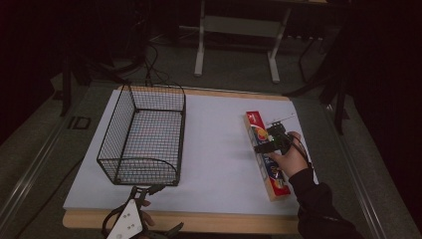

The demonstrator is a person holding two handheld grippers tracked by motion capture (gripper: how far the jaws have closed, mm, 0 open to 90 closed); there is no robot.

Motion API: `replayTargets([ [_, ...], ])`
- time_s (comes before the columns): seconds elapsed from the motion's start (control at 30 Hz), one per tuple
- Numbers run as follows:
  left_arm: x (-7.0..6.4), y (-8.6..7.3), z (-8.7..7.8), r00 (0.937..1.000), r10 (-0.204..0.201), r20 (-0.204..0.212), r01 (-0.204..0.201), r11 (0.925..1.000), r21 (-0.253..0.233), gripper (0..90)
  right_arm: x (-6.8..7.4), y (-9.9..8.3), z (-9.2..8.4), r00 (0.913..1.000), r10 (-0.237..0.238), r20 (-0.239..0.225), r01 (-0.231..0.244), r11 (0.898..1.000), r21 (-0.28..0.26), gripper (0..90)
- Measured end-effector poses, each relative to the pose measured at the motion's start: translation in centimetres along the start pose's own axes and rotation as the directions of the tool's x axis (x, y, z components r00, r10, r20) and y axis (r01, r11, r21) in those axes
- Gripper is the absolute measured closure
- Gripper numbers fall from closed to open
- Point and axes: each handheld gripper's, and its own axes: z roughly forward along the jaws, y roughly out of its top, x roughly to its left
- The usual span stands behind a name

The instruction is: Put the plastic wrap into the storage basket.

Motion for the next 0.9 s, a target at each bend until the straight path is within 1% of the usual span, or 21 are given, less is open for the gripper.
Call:
replayTargets([
  [0.07, 0.0, 0.0, 0.0, 1.0, 0.0, 0.001, 0.0, 1.0, 0.0, 0.6, -0.3, 0.2, 0.4, 0.9997, 0.013, 0.018, -0.014, 1.0, 0.026, 13.0],
  [0.1, 0.0, 0.0, 0.0, 1.0, 0.0, 0.001, 0.0, 1.0, 0.0, 0.6, -0.4, 0.3, 0.6, 0.9996, 0.019, 0.023, -0.02, 0.999, 0.047, 13.1],
  [0.17, 0.0, 0.0, 0.1, 1.0, 0.0, 0.003, 0.0, 1.0, 0.002, 0.6, -0.7, 0.6, 0.9, 0.999, 0.039, 0.025, -0.04, 0.997, 0.064, 13.1],
  [0.27, 0.0, 0.0, 0.1, 1.0, 0.0, 0.003, 0.0, 1.0, 0.004, 0.6, -1.1, 1.0, 1.6, 0.9972, 0.072, 0.017, -0.074, 0.992, 0.107, 13.2],
  [0.3, 0.0, 0.0, 0.1, 1.0, 0.002, 0.003, -0.002, 1.0, 0.004, 0.6, -1.2, 1.1, 1.9, 0.996, 0.085, 0.028, -0.087, 0.99, 0.114, 13.2],
  [0.37, 0.0, 0.0, 0.1, 1.0, 0.002, 0.002, -0.002, 1.0, 0.003, 0.6, -1.5, 1.3, 2.5, 0.9942, 0.102, 0.032, -0.106, 0.983, 0.151, 13.9],
  [0.4, 0.0, 0.0, 0.1, 1.0, 0.002, 0.002, -0.002, 1.0, 0.002, 0.6, -1.5, 1.3, 2.8, 0.9935, 0.108, 0.036, -0.112, 0.981, 0.158, 13.9],
  [0.47, 0.0, 0.0, 0.1, 1.0, 0.002, 0.002, -0.002, 1.0, 0.004, 0.6, -1.5, 1.5, 3.2, 0.9928, 0.114, 0.036, -0.119, 0.976, 0.18, 13.8],
  [0.5, 0.0, 0.0, 0.1, 1.0, 0.002, 0.002, -0.002, 1.0, 0.004, 0.6, -1.4, 1.5, 3.4, 0.993, 0.109, 0.044, -0.115, 0.976, 0.183, 13.8],
  [0.53, 0.0, 0.0, 0.1, 1.0, 0.003, 0.002, -0.003, 1.0, 0.005, 0.6, -1.4, 1.6, 3.6, 0.9933, 0.106, 0.045, -0.113, 0.974, 0.198, 13.7],
  [0.57, 0.0, 0.0, 0.1, 1.0, 0.004, 0.002, -0.004, 1.0, 0.004, 0.6, -1.3, 1.7, 3.8, 0.9928, 0.11, 0.048, -0.117, 0.973, 0.197, 13.8],
  [0.6, 0.0, 0.0, 0.1, 1.0, 0.004, 0.002, -0.004, 1.0, 0.004, 0.6, -1.2, 1.7, 3.9, 0.9931, 0.102, 0.059, -0.112, 0.972, 0.205, 13.7],
  [0.63, 0.0, 0.0, 0.1, 1.0, 0.004, 0.002, -0.004, 1.0, 0.004, 0.6, -1.2, 1.7, 3.9, 0.9931, 0.102, 0.059, -0.112, 0.972, 0.205, 13.7],
  [0.7, 0.0, 0.0, 0.1, 1.0, 0.005, 0.003, -0.005, 1.0, 0.004, 0.6, -1.1, 2.0, 4.4, 0.9909, 0.116, 0.068, -0.129, 0.967, 0.222, 13.9],
  [0.73, 0.0, 0.0, 0.1, 1.0, 0.005, 0.003, -0.005, 1.0, 0.004, 0.6, -1.2, 2.1, 4.5, 0.9899, 0.124, 0.069, -0.136, 0.965, 0.223, 15.8],
  [0.77, 0.0, 0.0, 0.1, 1.0, 0.005, 0.003, -0.005, 1.0, 0.004, 0.6, -1.2, 2.1, 4.6, 0.9893, 0.126, 0.073, -0.14, 0.961, 0.238, 15.7],
  [0.8, 0.0, 0.0, 0.1, 1.0, 0.005, 0.003, -0.005, 1.0, 0.003, 0.6, -1.2, 2.2, 4.7, 0.9884, 0.132, 0.075, -0.146, 0.96, 0.239, 16.0],
  [0.83, 0.0, 0.0, 0.1, 1.0, 0.006, 0.003, -0.006, 1.0, 0.002, 0.6, -1.2, 2.2, 4.9, 0.9883, 0.133, 0.075, -0.148, 0.956, 0.253, 17.0],
  [0.9, 0.0, 0.0, 0.1, 1.0, 0.007, 0.002, -0.007, 1.0, 0.002, 0.6, -1.2, 2.3, 5.2, 0.9877, 0.133, 0.082, -0.151, 0.953, 0.263, 20.2],
])
